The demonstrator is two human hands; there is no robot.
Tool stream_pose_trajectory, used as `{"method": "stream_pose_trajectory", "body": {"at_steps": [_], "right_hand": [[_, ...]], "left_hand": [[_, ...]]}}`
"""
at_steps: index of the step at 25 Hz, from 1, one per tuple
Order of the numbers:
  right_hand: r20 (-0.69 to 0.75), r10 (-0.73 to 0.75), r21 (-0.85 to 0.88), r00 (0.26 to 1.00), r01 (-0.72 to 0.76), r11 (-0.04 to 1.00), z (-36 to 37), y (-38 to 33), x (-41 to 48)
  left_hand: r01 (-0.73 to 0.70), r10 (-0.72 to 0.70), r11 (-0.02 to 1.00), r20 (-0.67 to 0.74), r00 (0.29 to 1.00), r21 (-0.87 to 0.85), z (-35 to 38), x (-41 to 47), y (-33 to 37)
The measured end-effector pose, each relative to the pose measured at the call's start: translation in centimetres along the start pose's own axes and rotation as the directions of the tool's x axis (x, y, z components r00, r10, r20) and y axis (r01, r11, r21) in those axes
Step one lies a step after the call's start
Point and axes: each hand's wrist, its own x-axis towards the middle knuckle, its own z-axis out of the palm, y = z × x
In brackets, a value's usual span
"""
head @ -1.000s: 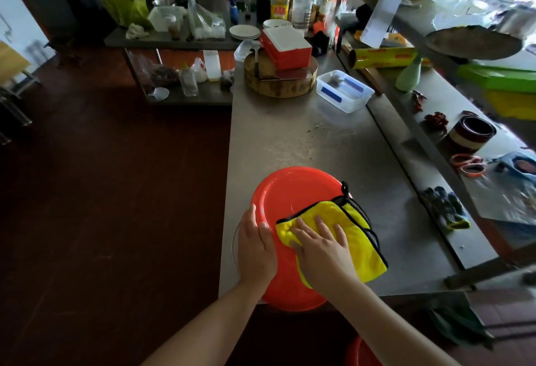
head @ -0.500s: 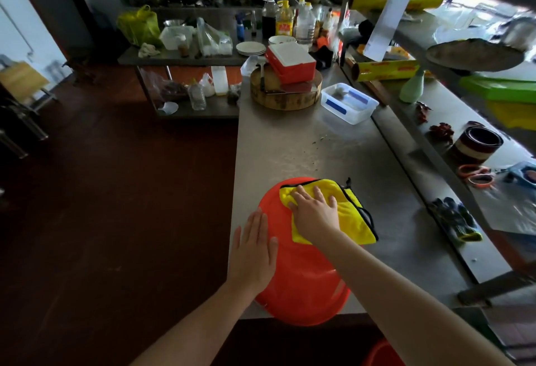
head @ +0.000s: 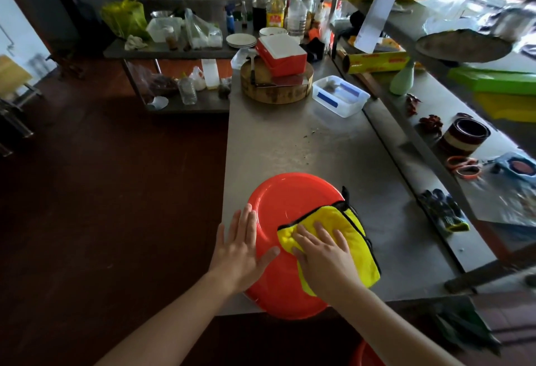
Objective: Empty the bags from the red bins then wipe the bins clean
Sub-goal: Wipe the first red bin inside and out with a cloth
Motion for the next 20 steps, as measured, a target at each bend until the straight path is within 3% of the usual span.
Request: {"method": "stream_pose_trajectory", "body": {"at_steps": [3,12,17,20], "right_hand": [[-0.023,0.001,-0.014,1.000,-0.001,1.000,0.2,0.7,0.0],[-0.038,0.133,0.019,0.990,-0.133,0.991,-1.6,1.9,12.2],[-0.043,0.127,0.015,0.991,-0.126,0.992,-1.1,1.8,8.5],[-0.040,0.115,0.027,0.993,-0.114,0.993,-0.2,2.3,3.6]], "left_hand": [[-0.005,0.004,0.999,0.038,0.999,0.032,-0.6,0.1,0.1],[0.005,-0.005,1.000,-0.015,1.000,0.029,-0.4,0.2,0.1],[0.020,-0.017,0.998,-0.056,0.998,0.058,-0.1,-0.2,0.2],[0.010,-0.010,1.000,-0.012,1.000,0.023,-0.1,-0.2,0.2]]}}
